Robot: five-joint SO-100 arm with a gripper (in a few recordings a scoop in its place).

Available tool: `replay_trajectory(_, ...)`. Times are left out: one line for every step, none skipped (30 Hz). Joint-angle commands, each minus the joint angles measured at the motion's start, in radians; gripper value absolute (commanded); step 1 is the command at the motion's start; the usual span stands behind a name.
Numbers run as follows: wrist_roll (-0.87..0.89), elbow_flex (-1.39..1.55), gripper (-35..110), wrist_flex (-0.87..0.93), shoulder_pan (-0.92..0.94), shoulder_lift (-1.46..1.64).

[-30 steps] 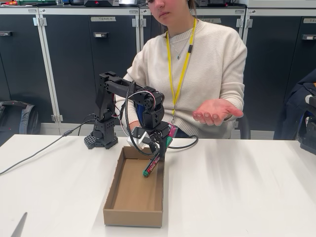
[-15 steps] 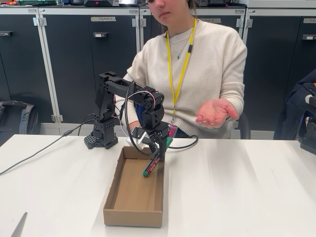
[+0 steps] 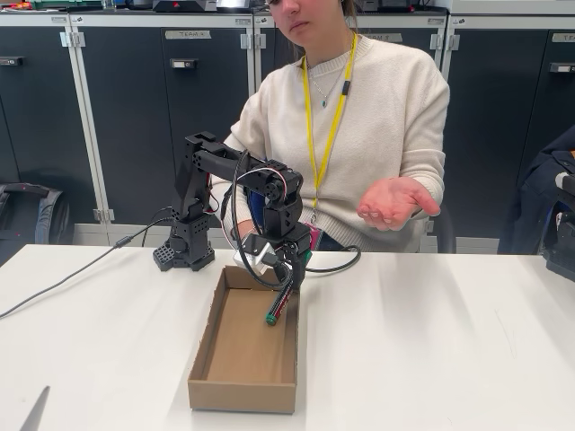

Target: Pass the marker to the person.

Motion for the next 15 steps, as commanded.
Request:
replay_trajectory(-0.003,-0.021,12,-0.015,0.008,0.008)
replay_trajectory(-0.005,-0.018,12,-0.018,0.009,0.008)
replay_trajectory(-0.006,-0.012,12,-0.023,0.011,0.008)
replay_trajectory(-0.008,-0.009,12,-0.025,0.011,0.008)
replay_trajectory(-0.008,-0.006,12,-0.026,0.011,0.008)
replay_trajectory(-0.008,-0.003,12,-0.028,0.011,0.008)
replay_trajectory(-0.008,-0.003,12,-0.026,0.011,0.009)
replay_trajectory(-0.008,-0.009,12,-0.02,0.009,0.008)
replay_trajectory(-0.008,-0.012,12,-0.018,0.006,0.008)
replay_trajectory(-0.008,-0.014,12,-0.015,0.006,0.006)
replay_trajectory(-0.008,-0.011,12,-0.017,0.005,0.006)
replay_trajectory(-0.008,-0.008,12,-0.02,0.003,0.006)
replay_trajectory(-0.008,-0.006,12,-0.02,0.003,0.005)
replay_trajectory(-0.008,-0.003,12,-0.023,0.002,0.003)
replay_trajectory(-0.008,-0.002,12,-0.025,0.002,0.002)
